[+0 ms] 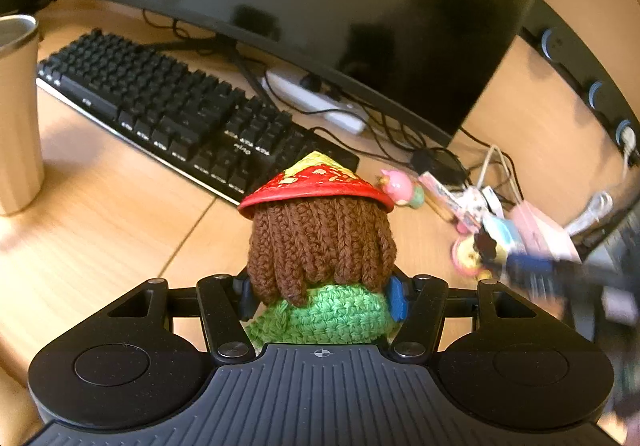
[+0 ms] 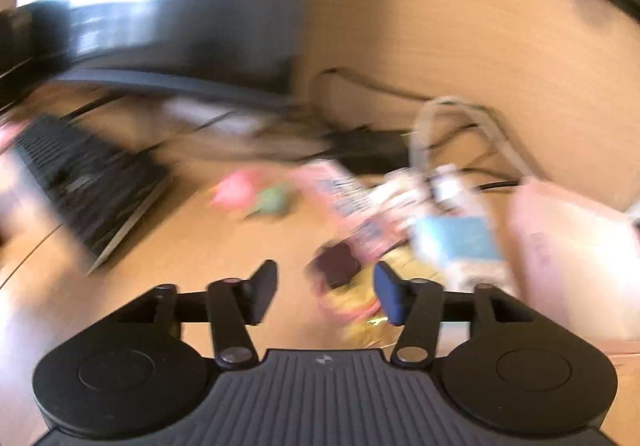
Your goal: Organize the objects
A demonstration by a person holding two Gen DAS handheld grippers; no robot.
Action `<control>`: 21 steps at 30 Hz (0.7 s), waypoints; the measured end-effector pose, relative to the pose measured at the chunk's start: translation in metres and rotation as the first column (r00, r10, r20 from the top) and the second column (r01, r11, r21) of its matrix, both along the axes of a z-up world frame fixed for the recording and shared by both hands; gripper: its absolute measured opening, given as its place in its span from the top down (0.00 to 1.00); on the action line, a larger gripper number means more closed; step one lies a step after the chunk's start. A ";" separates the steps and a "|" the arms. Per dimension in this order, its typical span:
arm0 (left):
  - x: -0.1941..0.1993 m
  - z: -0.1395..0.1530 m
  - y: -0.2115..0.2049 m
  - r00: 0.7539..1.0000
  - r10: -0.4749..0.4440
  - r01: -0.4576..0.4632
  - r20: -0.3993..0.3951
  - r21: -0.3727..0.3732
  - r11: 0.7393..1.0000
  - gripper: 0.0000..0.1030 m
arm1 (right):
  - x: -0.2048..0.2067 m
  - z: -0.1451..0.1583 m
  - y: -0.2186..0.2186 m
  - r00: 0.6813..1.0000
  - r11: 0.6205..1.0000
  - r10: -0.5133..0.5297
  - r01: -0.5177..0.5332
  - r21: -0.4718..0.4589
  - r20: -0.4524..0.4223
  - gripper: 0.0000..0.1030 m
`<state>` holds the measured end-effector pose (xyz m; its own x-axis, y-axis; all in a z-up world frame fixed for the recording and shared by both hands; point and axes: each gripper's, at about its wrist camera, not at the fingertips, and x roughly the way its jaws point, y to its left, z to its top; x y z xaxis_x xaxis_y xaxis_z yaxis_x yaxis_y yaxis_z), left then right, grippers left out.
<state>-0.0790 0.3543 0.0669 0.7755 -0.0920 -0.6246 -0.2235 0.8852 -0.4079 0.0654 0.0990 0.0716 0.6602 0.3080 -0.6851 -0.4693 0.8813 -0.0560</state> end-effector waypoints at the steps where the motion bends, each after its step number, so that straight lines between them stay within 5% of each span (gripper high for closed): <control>1: -0.001 0.002 -0.003 1.000 0.019 -0.019 0.002 0.002 1.000 0.38 | -0.014 -0.003 0.010 0.996 0.997 0.079 -0.079 0.019 -0.027 0.33; 5: -0.008 0.014 -0.014 0.994 0.110 -0.111 0.008 0.008 0.994 0.38 | -0.075 -0.015 0.052 0.921 0.923 0.384 -0.381 0.047 -0.066 0.23; 9: -0.021 0.026 -0.021 0.986 0.164 -0.165 0.013 0.043 0.985 0.38 | -0.101 -0.033 0.095 0.867 0.868 0.495 -0.496 -0.014 -0.045 0.23; 13: -0.032 0.034 -0.030 0.982 0.191 -0.191 0.006 0.062 0.980 0.38 | -0.089 -0.045 0.104 0.890 0.887 0.454 -0.449 -0.108 0.026 0.40; 19: -0.028 0.027 -0.053 0.988 0.152 -0.150 -0.024 0.042 0.988 0.38 | -0.046 -0.040 0.030 0.960 0.959 0.205 -0.159 -0.234 0.192 0.41; 21: -0.020 0.024 -0.063 0.993 0.119 -0.118 -0.026 0.032 0.992 0.38 | -0.032 -0.033 -0.003 0.968 0.976 0.153 -0.115 -0.185 0.202 0.40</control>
<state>-0.0986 0.2913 0.0913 0.7622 0.0189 -0.6471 -0.3384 0.8637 -0.3734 0.0335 0.0960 0.0384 0.7573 0.2946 -0.5829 -0.5432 0.7796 -0.3117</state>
